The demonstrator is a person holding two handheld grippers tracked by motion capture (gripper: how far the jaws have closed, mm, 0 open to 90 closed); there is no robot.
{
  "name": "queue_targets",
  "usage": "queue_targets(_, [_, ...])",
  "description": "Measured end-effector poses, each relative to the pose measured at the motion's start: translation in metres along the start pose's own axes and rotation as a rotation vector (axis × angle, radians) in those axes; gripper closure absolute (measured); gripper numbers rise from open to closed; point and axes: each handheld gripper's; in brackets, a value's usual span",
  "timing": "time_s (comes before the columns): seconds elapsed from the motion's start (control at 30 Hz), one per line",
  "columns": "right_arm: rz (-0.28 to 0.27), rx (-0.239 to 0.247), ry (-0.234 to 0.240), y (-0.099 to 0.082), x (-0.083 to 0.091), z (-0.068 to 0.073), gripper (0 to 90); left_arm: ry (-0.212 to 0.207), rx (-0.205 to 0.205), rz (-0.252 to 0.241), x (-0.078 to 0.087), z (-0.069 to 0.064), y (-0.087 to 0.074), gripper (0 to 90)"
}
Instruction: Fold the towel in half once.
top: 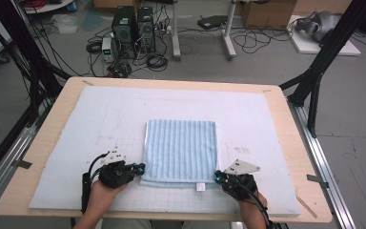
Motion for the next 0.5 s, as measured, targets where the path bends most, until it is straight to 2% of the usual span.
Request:
queue_targets(0.07, [-0.006,0.003,-0.005,0.003,0.004,0.0,85.2,-0.018,0.014,-0.016,0.003,0.001,0.002,87.7])
queue_targets(0.3, [-0.023,-0.003,0.006,0.01,0.014,0.005,85.5,-0.07,0.041,-0.027,0.01,-0.002,0.001,87.9])
queue_targets(0.5, [0.004,0.005,0.0,0.007,0.017,0.009,85.7,-0.072,0.064,0.014,0.013,0.001,-0.004,88.0])
Point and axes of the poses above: each handheld gripper's, and its own axes: x roughly backward along the jaws, y roughly out of its top, z roughly to its left, and after that the axes turned 7 degrees about -z, right-handed
